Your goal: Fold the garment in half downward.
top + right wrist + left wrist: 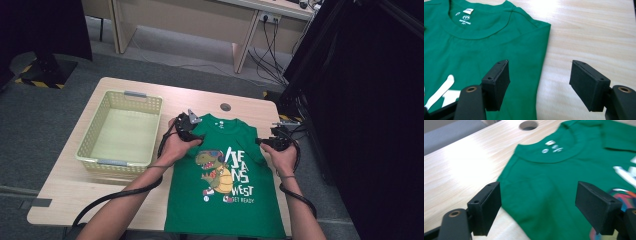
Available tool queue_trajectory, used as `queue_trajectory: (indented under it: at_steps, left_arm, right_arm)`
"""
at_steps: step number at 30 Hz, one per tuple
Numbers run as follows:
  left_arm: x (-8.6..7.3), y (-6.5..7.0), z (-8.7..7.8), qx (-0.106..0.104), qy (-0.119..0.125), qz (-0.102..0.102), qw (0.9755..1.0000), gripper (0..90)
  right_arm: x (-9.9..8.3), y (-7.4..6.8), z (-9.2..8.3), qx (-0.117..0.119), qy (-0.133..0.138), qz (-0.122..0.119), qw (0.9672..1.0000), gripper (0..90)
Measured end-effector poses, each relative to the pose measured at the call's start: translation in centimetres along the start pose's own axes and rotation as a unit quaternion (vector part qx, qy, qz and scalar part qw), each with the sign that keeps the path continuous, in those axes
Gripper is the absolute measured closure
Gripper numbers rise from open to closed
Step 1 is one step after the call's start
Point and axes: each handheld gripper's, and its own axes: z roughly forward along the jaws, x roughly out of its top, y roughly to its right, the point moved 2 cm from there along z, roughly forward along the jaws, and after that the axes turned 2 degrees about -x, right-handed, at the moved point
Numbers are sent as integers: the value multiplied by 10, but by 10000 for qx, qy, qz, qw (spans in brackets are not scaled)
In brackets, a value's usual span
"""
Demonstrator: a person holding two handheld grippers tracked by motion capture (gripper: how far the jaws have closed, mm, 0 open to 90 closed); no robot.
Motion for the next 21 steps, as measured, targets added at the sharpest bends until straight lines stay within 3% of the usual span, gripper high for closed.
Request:
queue_trajectory:
  at_steps: [5, 11, 21]
  left_arm:
    - [2, -14, 14, 180, -179, -110, 9996, 221]
    - [3, -26, 28, 234, -359, -202, 9989, 228]
    - [0, -30, 49, 146, -613, -424, 9971, 232]
  right_arm:
    - [7, 1, 12, -41, -97, -19, 9999, 333]
    - [20, 2, 21, -19, -78, -25, 10000, 340]
    - [30, 4, 40, -28, -165, 13, 9999, 354]
